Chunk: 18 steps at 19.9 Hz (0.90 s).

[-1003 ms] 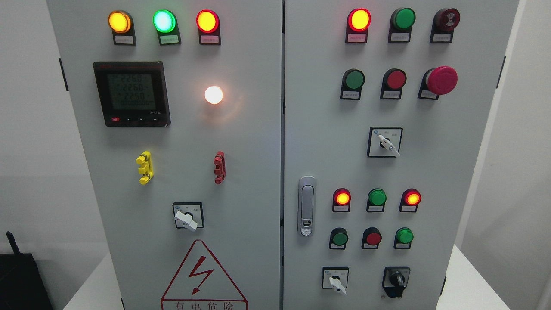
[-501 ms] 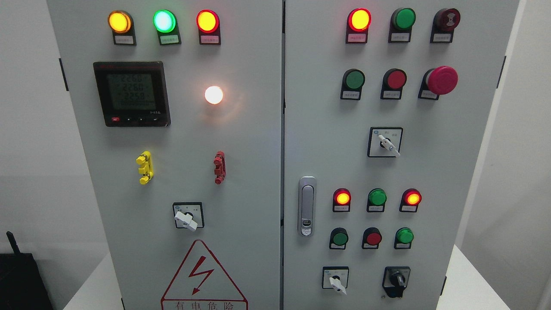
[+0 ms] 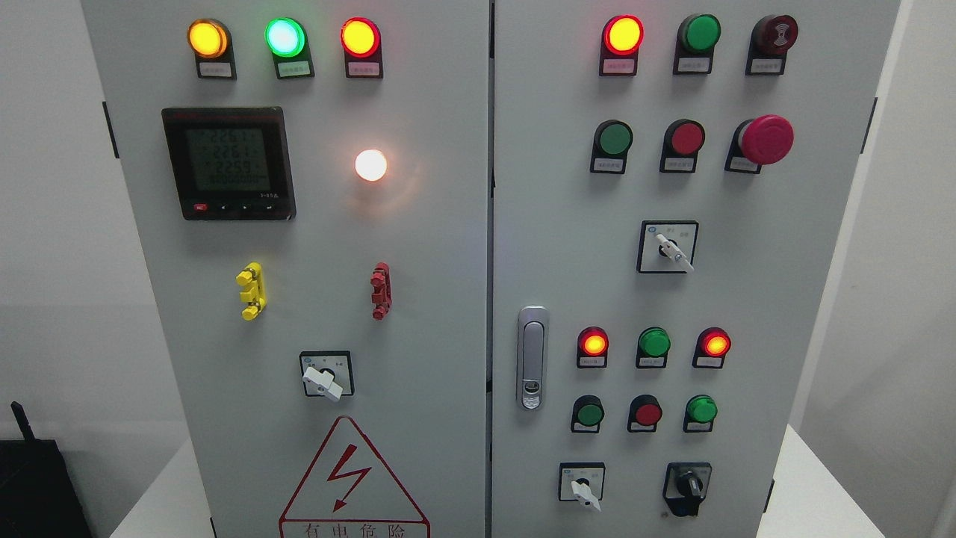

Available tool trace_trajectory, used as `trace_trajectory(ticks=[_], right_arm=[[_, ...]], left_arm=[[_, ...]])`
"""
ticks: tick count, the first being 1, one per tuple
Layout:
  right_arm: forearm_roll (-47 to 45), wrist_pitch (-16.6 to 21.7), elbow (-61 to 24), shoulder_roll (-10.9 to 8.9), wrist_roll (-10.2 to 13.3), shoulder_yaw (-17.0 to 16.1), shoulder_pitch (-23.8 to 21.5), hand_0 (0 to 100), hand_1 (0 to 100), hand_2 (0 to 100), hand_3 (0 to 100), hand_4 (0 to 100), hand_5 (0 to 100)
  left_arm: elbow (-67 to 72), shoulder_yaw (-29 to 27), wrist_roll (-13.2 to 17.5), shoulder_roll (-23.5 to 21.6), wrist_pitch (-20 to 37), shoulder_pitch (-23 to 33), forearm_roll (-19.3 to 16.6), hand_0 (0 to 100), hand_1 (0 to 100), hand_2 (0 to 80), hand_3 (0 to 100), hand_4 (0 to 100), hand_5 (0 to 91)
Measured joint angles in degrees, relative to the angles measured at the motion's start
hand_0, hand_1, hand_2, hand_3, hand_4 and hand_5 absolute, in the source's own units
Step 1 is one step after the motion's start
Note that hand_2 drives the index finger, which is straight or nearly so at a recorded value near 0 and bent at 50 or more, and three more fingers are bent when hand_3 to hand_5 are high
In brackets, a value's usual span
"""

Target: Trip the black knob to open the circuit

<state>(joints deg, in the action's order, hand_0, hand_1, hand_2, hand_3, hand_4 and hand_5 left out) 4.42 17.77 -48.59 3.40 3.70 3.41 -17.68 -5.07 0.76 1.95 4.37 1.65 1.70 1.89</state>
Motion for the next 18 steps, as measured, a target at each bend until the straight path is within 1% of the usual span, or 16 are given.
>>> trace_trajectory(ticks=[1,3,4,5,6,7,8,9,10,13,15,17,18], right_arm=[[0.0,0.0,-1.5,0.0,0.5,0.0,-0.2,37,66,0,78,57,27],[0.0,0.0,-4.4,0.0,1.1,0.0,-0.8,37,68,0,81,62,33],[0.0,0.0,-5.8,0.0,1.6,0.0,-1.0,35,68,0,82,65,38],[0.0,0.3,-7.2,0.0,1.9,0.0,-1.3,36,69,0,84,68,43],[0.0,0.9,-8.6,0.0,2.1,0.0,-1.5,37,70,0,85,69,44],[0.0,2.0,-9.9,0.0,2.3,0.0,-1.8,44,73,0,86,71,49],[0.0,3.0,-11.3,0.0,2.3,0.0,-2.1,51,76,0,86,72,51],[0.0,3.7,-12.7,0.0,2.3,0.0,-2.3,53,76,0,86,73,51],[0.0,4.5,-14.1,0.0,2.3,0.0,-2.5,57,78,0,87,73,53],[0.0,7.4,-18.2,0.0,2.4,0.0,-3.2,63,81,0,88,74,56],[0.0,7.9,-21.0,0.0,2.4,0.0,-3.6,67,83,0,89,75,59],[0.0,8.2,-23.8,0.0,2.4,0.0,-3.9,72,86,0,90,77,66],[0.0,8.3,-25.1,0.0,2.4,0.0,-4.0,73,86,0,91,77,66]], left_arm=[[0.0,0.0,0.0,0.0,0.0,0.0,0.0,12,39,0.0,0,0,0.0],[0.0,0.0,0.0,0.0,0.0,0.0,0.0,12,39,0.0,0,0,0.0],[0.0,0.0,0.0,0.0,0.0,0.0,0.0,12,39,0.0,0,0,0.0],[0.0,0.0,0.0,0.0,0.0,0.0,0.0,12,39,0.0,0,0,0.0],[0.0,0.0,0.0,0.0,0.0,0.0,0.0,12,39,0.0,0,0,0.0],[0.0,0.0,0.0,0.0,0.0,0.0,0.0,12,39,0.0,0,0,0.0],[0.0,0.0,0.0,0.0,0.0,0.0,0.0,12,39,0.0,0,0,0.0],[0.0,0.0,0.0,0.0,0.0,0.0,0.0,12,39,0.0,0,0,0.0],[0.0,0.0,0.0,0.0,0.0,0.0,0.0,12,39,0.0,0,0,0.0],[0.0,0.0,0.0,0.0,0.0,0.0,0.0,12,39,0.0,0,0,0.0],[0.0,0.0,0.0,0.0,0.0,0.0,0.0,12,39,0.0,0,0,0.0],[0.0,0.0,0.0,0.0,0.0,0.0,0.0,12,39,0.0,0,0,0.0],[0.0,0.0,0.0,0.0,0.0,0.0,0.0,12,39,0.0,0,0,0.0]])
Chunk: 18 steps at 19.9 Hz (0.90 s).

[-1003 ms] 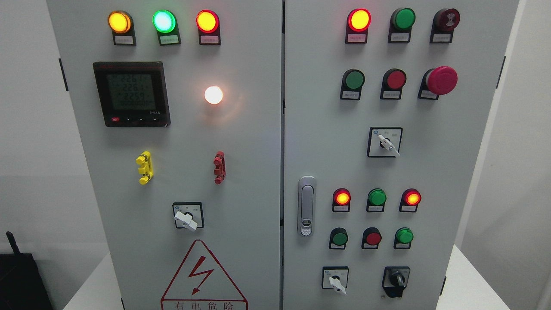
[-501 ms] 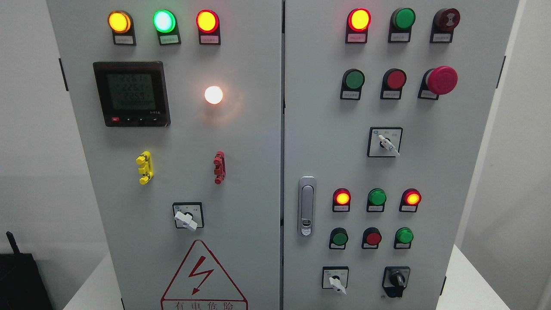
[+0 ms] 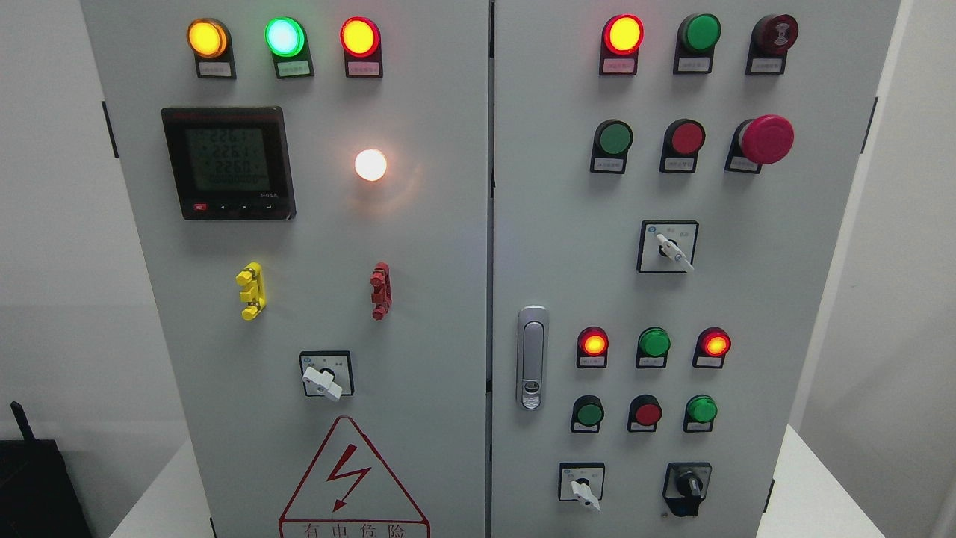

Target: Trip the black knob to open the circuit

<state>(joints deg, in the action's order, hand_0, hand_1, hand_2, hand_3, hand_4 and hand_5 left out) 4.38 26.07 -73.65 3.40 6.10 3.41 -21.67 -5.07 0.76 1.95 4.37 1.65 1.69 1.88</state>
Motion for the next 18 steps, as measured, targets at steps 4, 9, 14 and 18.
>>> trace_trajectory(ticks=[4,9,14,18], right_arm=[[0.0,0.1,-4.4,0.0,1.6,0.0,-0.3,81,86,0,99,85,78],[0.0,0.1,-9.2,0.0,2.1,0.0,-0.4,78,80,0,100,91,85],[0.0,0.1,-14.0,0.0,2.2,0.0,-0.4,72,74,0,100,96,91],[-0.1,0.0,-16.9,0.0,2.3,0.0,-0.3,66,71,0,100,100,97]], left_arm=[[0.0,0.0,0.0,0.0,0.0,0.0,0.0,12,39,0.0,0,0,0.0],[0.0,0.0,0.0,0.0,0.0,0.0,0.0,12,39,0.0,0,0,0.0],[0.0,0.0,0.0,0.0,0.0,0.0,0.0,12,39,0.0,0,0,0.0],[0.0,0.0,0.0,0.0,0.0,0.0,0.0,12,39,0.0,0,0,0.0]])
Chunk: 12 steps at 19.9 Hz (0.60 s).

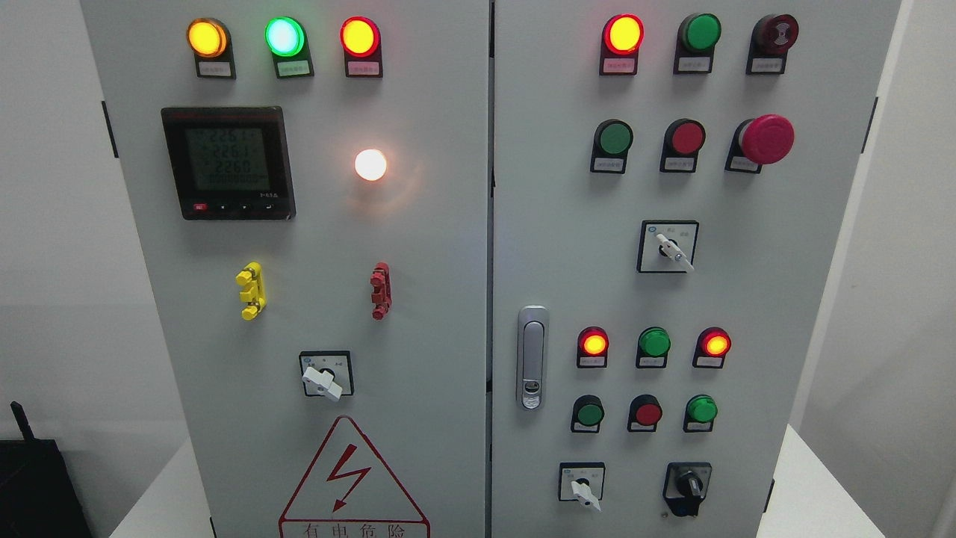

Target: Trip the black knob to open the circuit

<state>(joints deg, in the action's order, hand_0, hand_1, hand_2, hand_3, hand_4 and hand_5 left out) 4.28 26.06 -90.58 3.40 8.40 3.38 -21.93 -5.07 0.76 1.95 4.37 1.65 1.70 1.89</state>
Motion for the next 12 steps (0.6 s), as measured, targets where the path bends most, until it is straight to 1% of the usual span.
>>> trace_trajectory(ticks=[5,12], right_arm=[[-0.1,-0.7,-2.6,-0.04,0.7,0.0,0.5,65,71,0,100,100,99],[-1.6,-5.7,-6.1,-0.15,1.0,0.0,4.5,65,72,0,100,100,99]], left_arm=[[0.0,0.0,0.0,0.0,0.0,0.0,0.0,12,39,0.0,0,0,0.0],[0.0,0.0,0.0,0.0,0.0,0.0,0.0,12,39,0.0,0,0,0.0]])
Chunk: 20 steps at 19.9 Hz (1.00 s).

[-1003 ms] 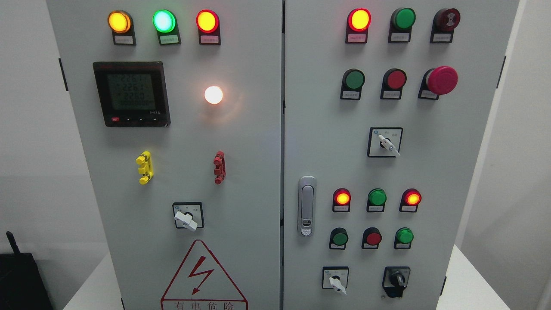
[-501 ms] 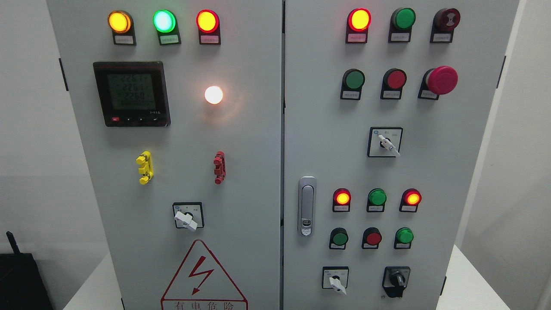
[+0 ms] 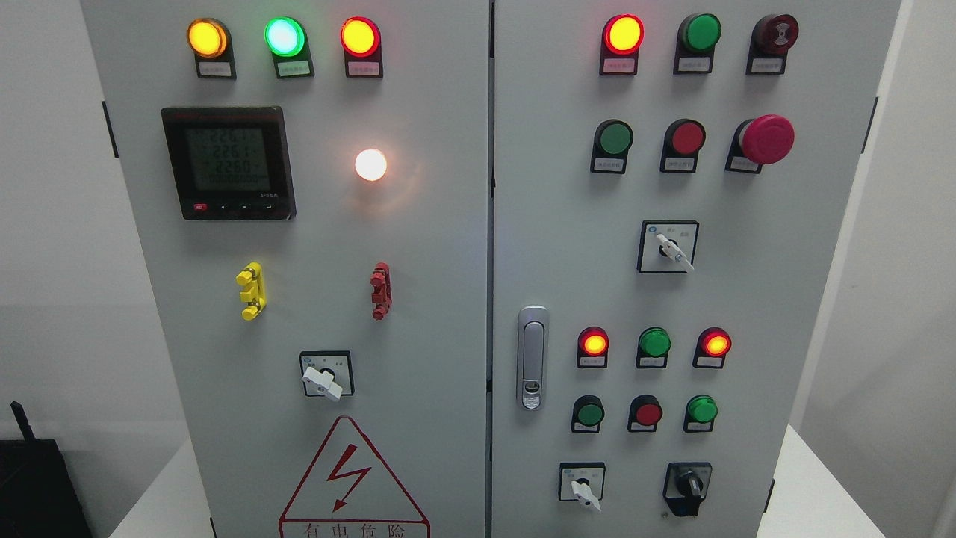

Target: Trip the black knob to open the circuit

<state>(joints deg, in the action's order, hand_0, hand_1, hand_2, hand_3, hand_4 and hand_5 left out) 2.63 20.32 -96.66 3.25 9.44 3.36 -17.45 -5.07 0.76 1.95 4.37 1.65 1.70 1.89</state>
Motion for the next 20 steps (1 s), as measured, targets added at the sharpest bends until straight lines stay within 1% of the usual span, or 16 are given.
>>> trace_trajectory(ticks=[4,8,12,20], right_arm=[[0.0,-3.2,-1.8,0.0,-0.3,-0.5,3.2,66,74,0,100,100,99],[0.0,-5.3,-2.1,-0.05,-0.4,-1.7,6.3,67,74,0,100,100,99],[0.0,-6.0,-2.3,-0.08,-1.2,-2.1,7.5,68,75,0,100,100,99],[0.0,-7.1,-2.9,-0.08,-1.3,-2.1,9.8,69,76,0,100,100,99]], left_arm=[[0.0,0.0,0.0,0.0,0.0,0.0,0.0,12,39,0.0,0,0,0.0],[0.0,0.0,0.0,0.0,0.0,0.0,0.0,12,39,0.0,0,0,0.0],[0.0,0.0,0.0,0.0,0.0,0.0,0.0,12,39,0.0,0,0,0.0],[0.0,0.0,0.0,0.0,0.0,0.0,0.0,12,39,0.0,0,0,0.0]])
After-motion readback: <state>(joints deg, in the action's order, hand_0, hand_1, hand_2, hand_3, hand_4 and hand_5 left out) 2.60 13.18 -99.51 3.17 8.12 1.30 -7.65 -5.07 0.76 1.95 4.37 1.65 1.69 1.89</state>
